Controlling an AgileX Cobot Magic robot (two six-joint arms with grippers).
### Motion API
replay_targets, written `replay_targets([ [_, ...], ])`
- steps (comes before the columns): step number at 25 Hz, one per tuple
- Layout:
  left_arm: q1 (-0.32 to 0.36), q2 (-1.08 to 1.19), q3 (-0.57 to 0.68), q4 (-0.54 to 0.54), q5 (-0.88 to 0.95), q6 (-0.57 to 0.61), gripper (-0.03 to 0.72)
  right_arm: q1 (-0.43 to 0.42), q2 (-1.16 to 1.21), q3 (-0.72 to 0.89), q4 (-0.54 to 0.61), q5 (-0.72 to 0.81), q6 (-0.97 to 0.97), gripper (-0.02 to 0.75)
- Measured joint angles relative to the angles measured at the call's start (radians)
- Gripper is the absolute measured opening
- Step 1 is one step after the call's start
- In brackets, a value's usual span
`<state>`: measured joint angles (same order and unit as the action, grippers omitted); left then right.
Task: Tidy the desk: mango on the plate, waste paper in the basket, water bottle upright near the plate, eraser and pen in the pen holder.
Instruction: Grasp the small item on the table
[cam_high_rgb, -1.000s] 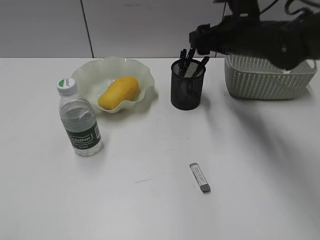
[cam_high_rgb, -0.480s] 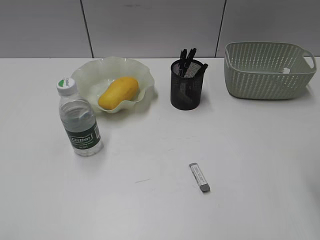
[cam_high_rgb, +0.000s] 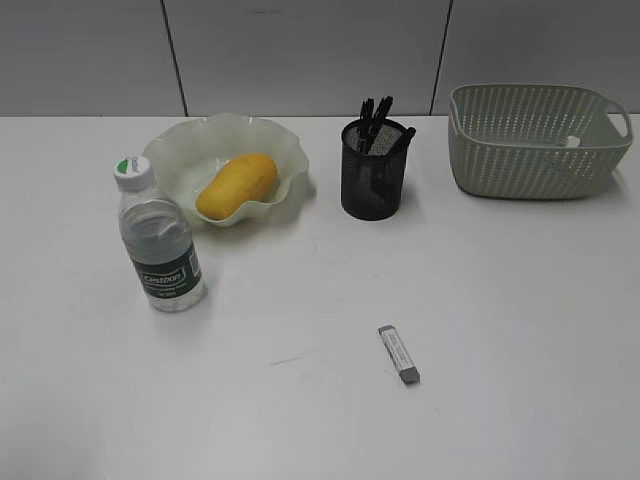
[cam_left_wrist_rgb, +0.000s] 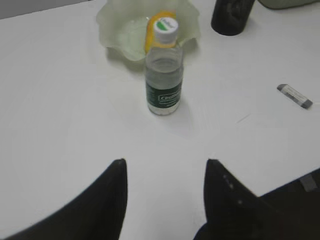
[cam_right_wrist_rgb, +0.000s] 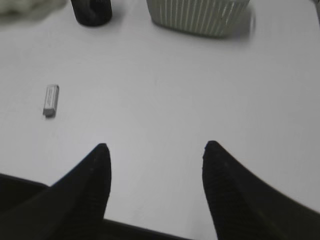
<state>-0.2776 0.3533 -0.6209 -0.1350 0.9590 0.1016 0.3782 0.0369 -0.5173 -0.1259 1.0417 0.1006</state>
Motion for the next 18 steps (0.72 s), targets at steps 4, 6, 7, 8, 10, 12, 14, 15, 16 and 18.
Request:
replay_targets([
  [4, -0.021, 0.209, -0.124, -0.192, -0.088, 0.183, 0.293, 0.0, -0.044, 0.004, -0.003, 0.002, 0.006, 0.465],
  [6, -0.048, 0.308, -0.172, -0.337, -0.155, 0.269, 0.281, 0.0, -0.043, 0.006, -0.003, 0.002, 0.008, 0.465],
  [7, -0.07, 0.36, -0.192, -0.413, -0.186, 0.304, 0.276, 0.0, -0.04, 0.006, -0.003, 0.001, 0.008, 0.465],
  [8, -0.103, 0.407, -0.21, -0.473, -0.212, 0.34, 0.274, 0.0, -0.04, 0.007, -0.003, 0.001, 0.009, 0.465],
  [10, -0.202, 0.548, -0.243, -0.525, -0.274, 0.376, 0.272, 0.0, -0.042, 0.008, -0.003, 0.001, 0.01, 0.465],
  [12, -0.356, 0.659, -0.272, -0.508, -0.356, 0.391, 0.272, 0.0, -0.042, 0.008, -0.003, 0.001, 0.01, 0.465],
  [14, -0.554, 0.799, -0.299, -0.425, -0.471, 0.337, 0.272, 0.0, -0.042, 0.008, -0.003, 0.001, 0.01, 0.456],
  [15, -0.639, 0.869, -0.318, -0.34, -0.512, 0.238, 0.272, 0.0, -0.042, 0.008, -0.003, 0.001, 0.01, 0.45],
  [16, -0.69, 0.962, -0.341, -0.259, -0.537, 0.107, 0.272, 0.0, -0.042, 0.008, -0.003, 0.001, 0.01, 0.439],
  [18, -0.747, 1.149, -0.421, -0.101, -0.52, -0.121, 0.307, 0.0, -0.042, 0.008, -0.003, 0.001, 0.01, 0.416],
])
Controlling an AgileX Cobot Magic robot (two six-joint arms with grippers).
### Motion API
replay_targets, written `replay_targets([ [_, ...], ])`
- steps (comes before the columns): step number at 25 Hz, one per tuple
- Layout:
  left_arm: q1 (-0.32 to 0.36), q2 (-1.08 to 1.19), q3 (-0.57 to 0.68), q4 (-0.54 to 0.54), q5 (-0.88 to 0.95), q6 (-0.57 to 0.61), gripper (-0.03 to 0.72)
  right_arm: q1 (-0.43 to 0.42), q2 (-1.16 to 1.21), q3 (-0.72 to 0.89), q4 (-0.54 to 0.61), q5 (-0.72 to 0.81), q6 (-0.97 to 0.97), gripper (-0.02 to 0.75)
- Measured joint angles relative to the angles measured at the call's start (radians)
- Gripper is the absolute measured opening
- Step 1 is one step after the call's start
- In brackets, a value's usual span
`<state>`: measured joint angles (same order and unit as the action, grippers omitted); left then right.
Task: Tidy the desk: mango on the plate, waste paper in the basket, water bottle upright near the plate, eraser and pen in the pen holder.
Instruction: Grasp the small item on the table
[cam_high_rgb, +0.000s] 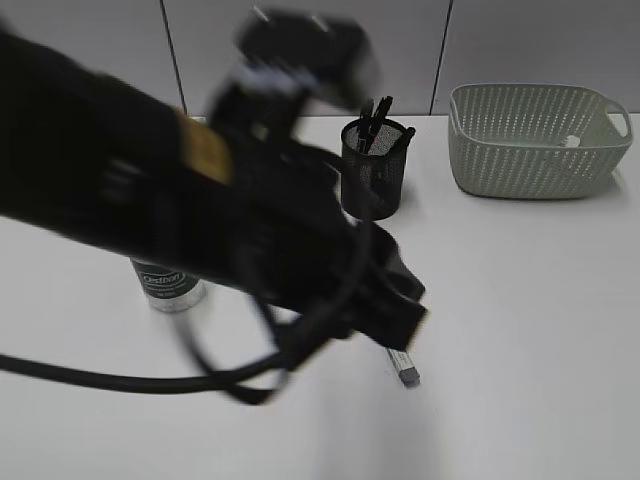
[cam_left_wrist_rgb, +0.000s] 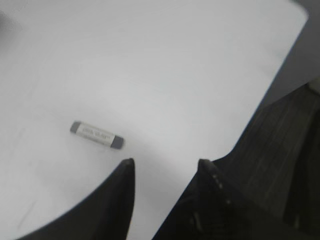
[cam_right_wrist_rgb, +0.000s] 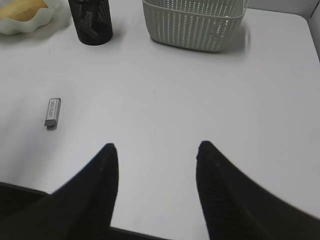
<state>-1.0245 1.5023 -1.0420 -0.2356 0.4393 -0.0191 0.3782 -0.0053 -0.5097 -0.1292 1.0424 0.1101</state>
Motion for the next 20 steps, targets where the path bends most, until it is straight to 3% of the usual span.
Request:
replay_targets([
  [4, -0.004, 0.331, -0.202, 0.094, 0.136, -0.157, 0.509, 0.0, 0.0, 0.0, 0.0, 0.0, 0.0, 0.381],
  [6, -0.003, 0.443, -0.289, 0.113, 0.166, -0.229, 0.561, 0.0, 0.0, 0.0, 0.0, 0.0, 0.0, 0.375],
  [11, 0.017, 0.593, -0.426, 0.158, 0.182, -0.433, 0.559, 0.0, 0.0, 0.0, 0.0, 0.0, 0.0, 0.373],
  [20, 0.032, 0.705, -0.453, 0.258, 0.152, -0.762, 0.499, 0.0, 0.0, 0.0, 0.0, 0.0, 0.0, 0.372],
])
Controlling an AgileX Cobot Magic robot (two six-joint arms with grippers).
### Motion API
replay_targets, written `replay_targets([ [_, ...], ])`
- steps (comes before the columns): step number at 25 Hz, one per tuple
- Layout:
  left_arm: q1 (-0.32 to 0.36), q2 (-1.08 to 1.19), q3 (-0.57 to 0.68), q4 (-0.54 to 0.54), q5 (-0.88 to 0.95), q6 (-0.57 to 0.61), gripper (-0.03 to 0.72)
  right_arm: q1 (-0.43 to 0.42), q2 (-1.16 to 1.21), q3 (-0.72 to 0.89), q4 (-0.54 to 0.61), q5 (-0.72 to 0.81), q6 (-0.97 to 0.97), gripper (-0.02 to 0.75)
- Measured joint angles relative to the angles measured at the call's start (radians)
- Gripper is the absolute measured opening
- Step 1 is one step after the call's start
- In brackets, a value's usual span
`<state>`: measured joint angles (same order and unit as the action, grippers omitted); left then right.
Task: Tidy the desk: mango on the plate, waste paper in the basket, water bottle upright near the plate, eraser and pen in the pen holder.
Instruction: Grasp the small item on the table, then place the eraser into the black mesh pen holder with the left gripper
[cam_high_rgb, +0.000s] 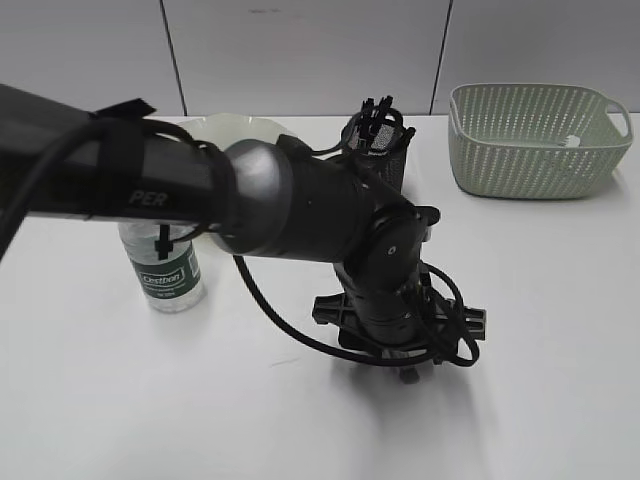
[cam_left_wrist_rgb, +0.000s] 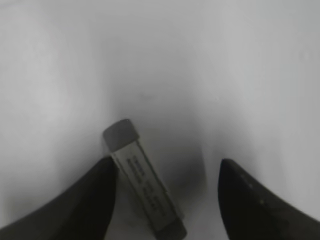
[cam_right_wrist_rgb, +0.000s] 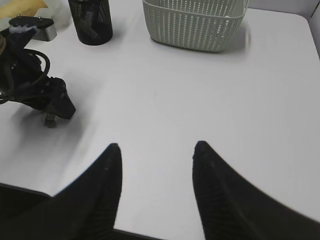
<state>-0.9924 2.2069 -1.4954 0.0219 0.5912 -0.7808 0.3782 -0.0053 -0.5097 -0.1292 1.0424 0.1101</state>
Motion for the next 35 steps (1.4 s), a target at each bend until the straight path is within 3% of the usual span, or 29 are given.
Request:
replay_targets([
  [4, 0.0, 0.011, -0.006, 0.021, -0.037, -0.044, 0.425, 0.0, 0.0, 0.0, 0.0, 0.0, 0.0, 0.372],
  [9, 0.0, 0.019, -0.008, 0.082, -0.04, -0.066, 0.13, 0.0, -0.001, 0.0, 0.0, 0.0, 0.0, 0.372],
  [14, -0.002, 0.015, -0.008, 0.146, -0.043, -0.071, 0.137, 0.0, -0.001, 0.0, 0.0, 0.0, 0.0, 0.372],
  [19, 0.016, -0.096, 0.004, 0.456, -0.154, -0.086, 0.137, 0.0, -0.001, 0.0, 0.0, 0.0, 0.0, 0.372],
  [21, 0.056, -0.163, 0.003, 0.567, -0.297, -0.098, 0.137, 0.0, -0.001, 0.0, 0.0, 0.0, 0.0, 0.372],
  [24, 0.167, -0.216, 0.0, 0.721, -0.603, -0.104, 0.137, 0.0, -0.002, 0.0, 0.0, 0.0, 0.0, 0.372],
  [28, 0.332, -0.167, 0.0, 0.782, -0.946, -0.081, 0.137, 0.0, -0.002, 0.0, 0.0, 0.0, 0.0, 0.372],
  [31, 0.404, -0.1, -0.002, 0.789, -1.02, -0.073, 0.137, 0.0, -0.002, 0.0, 0.0, 0.0, 0.0, 0.372],
  [35, 0.435, -0.039, -0.01, 0.79, -1.027, -0.072, 0.137, 0.0, -0.002, 0.0, 0.0, 0.0, 0.0, 0.372],
])
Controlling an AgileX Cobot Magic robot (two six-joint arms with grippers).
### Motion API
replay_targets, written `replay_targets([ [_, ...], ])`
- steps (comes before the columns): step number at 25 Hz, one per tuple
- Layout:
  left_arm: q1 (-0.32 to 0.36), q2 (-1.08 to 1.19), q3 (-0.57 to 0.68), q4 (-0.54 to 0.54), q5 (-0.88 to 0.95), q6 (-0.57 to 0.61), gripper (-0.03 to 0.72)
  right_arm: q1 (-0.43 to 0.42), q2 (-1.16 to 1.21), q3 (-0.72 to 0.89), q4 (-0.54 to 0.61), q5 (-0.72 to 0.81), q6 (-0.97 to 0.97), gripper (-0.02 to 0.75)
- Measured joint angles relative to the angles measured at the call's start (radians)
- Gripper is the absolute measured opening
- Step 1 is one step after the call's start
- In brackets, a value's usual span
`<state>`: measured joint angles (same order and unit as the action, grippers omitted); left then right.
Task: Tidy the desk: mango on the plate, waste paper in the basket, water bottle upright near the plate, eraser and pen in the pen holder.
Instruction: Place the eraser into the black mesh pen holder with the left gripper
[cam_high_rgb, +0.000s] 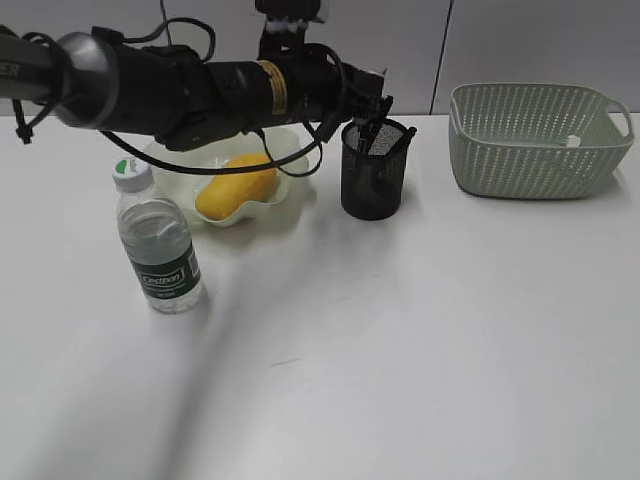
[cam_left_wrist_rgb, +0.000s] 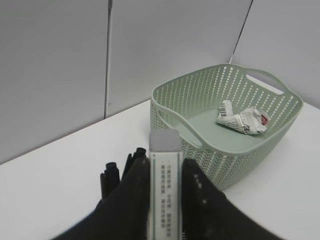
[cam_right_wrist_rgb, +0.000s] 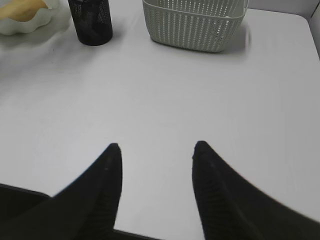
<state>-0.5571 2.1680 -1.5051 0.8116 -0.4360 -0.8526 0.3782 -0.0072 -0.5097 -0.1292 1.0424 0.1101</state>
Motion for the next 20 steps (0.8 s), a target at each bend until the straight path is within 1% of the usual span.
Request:
replay_targets([
  [2, 0.0, 0.006, 0.0, 0.0, -0.005, 0.0, 0.162, 0.0, 0.0, 0.0, 0.0, 0.0, 0.0, 0.372],
  [5, -0.001, 0.006, -0.004, -0.009, -0.012, 0.001, 0.293, 0.0, 0.0, 0.0, 0.0, 0.0, 0.0, 0.372],
  [6, -0.001, 0.006, -0.005, -0.017, -0.011, 0.002, 0.32, 0.0, 0.0, 0.0, 0.0, 0.0, 0.0, 0.372],
  [7, -0.001, 0.006, -0.005, -0.023, -0.011, 0.002, 0.341, 0.0, 0.0, 0.0, 0.0, 0.0, 0.0, 0.372],
  [9, -0.001, 0.006, -0.005, -0.029, -0.012, 0.002, 0.359, 0.0, 0.0, 0.0, 0.0, 0.0, 0.0, 0.372],
  [13, -0.002, -0.01, -0.005, -0.025, 0.003, -0.007, 0.368, 0.0, 0.0, 0.0, 0.0, 0.0, 0.0, 0.372],
  [15, -0.009, -0.056, -0.005, 0.008, 0.069, -0.047, 0.352, 0.0, 0.0, 0.0, 0.0, 0.0, 0.0, 0.372],
  [18, -0.051, -0.184, -0.005, 0.123, 0.3, -0.086, 0.276, 0.0, 0.0, 0.0, 0.0, 0.0, 0.0, 0.372],
  [19, -0.076, -0.234, -0.005, 0.14, 0.424, -0.09, 0.255, 0.0, 0.0, 0.0, 0.0, 0.0, 0.0, 0.372],
  [20, -0.104, -0.282, -0.004, 0.132, 0.566, -0.082, 0.244, 0.0, 0.0, 0.0, 0.0, 0.0, 0.0, 0.372],
])
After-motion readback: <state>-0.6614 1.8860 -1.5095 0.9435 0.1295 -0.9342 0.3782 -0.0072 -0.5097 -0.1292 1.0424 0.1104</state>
